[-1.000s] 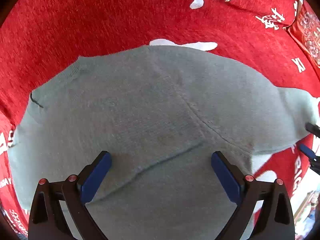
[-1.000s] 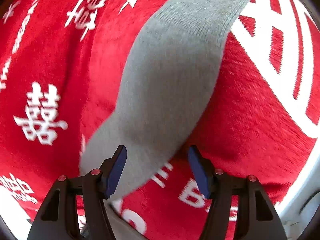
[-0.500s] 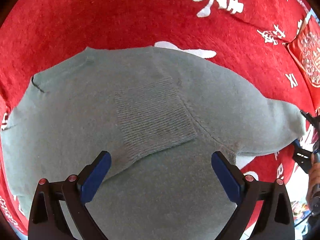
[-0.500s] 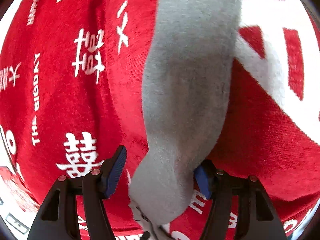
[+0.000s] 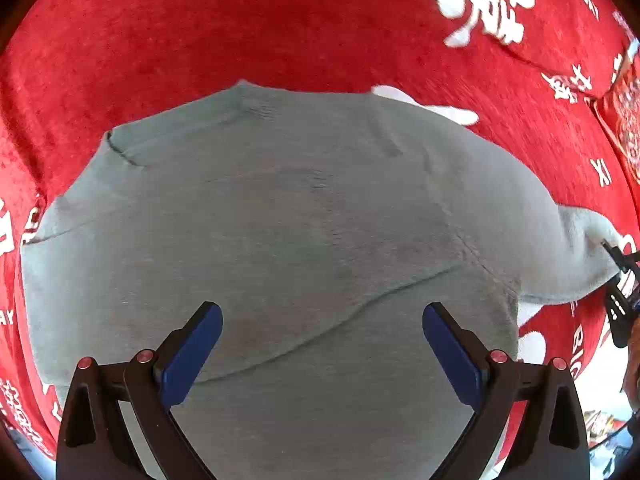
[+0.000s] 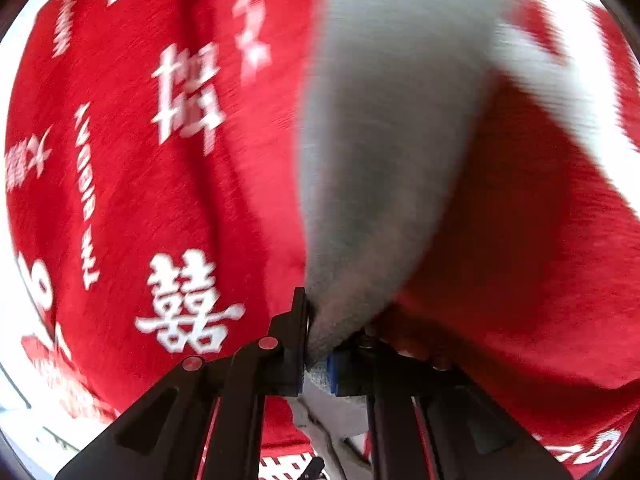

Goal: Fold small clothes
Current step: 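Grasp the other sleeve cuff with the right gripper and lift it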

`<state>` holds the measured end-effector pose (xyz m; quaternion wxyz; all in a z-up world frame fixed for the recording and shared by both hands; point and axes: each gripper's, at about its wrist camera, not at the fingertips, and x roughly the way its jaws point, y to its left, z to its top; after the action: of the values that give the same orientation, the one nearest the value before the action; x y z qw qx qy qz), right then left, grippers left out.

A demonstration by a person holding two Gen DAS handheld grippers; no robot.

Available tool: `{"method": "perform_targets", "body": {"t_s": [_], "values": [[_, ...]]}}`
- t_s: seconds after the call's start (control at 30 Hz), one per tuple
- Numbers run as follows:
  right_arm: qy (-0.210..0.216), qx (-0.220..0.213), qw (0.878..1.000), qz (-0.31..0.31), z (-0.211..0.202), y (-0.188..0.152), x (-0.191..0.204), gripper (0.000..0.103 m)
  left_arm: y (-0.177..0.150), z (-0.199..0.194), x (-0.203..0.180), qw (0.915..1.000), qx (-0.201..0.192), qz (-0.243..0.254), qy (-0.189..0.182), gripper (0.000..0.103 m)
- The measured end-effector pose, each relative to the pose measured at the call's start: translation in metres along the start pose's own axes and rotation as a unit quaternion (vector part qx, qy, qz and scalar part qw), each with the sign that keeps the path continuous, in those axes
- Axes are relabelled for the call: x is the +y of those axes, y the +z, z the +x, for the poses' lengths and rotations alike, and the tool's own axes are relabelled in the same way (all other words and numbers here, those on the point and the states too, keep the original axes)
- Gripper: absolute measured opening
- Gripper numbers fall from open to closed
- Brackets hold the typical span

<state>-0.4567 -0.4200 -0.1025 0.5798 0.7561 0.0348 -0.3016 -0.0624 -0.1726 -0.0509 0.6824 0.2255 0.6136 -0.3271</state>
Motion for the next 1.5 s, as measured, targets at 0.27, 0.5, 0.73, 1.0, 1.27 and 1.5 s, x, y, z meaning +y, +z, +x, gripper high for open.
{"method": "perform_targets", "body": {"t_s": [0.27,0.5,0.73,1.0,1.27,1.5], "values": [[0.039,0.085,0.987,-0.131,0.050,-0.047,0.088,0.009,-0.001,-0.017,0.033,0.9991,-0.031,-0.027,0.003,0.100],[0.025,0.184,0.937,-0.297,0.120,-0.142,0.169,0.009,-0.008,-0.030,0.072,0.9965,-0.054,-0.063,0.011,0.100],[-0.045,0.287,0.842,-0.455,0.196,-0.272,0.192,0.009,-0.025,-0.039,0.135,0.9881,-0.072,-0.134,0.018,0.100],[-0.207,0.354,0.768,-0.492,0.279,-0.359,0.114,0.013,-0.049,-0.036,0.196,0.9752,-0.069,-0.209,0.027,0.100],[-0.195,0.282,0.859,-0.380,0.249,-0.318,0.098,0.053,-0.059,-0.025,0.225,0.9676,-0.066,-0.241,-0.038,0.100],[-0.209,0.235,0.783,-0.536,0.264,-0.361,0.139,0.009,-0.059,-0.029,0.240,0.9486,-0.084,-0.277,-0.128,0.100]]}}
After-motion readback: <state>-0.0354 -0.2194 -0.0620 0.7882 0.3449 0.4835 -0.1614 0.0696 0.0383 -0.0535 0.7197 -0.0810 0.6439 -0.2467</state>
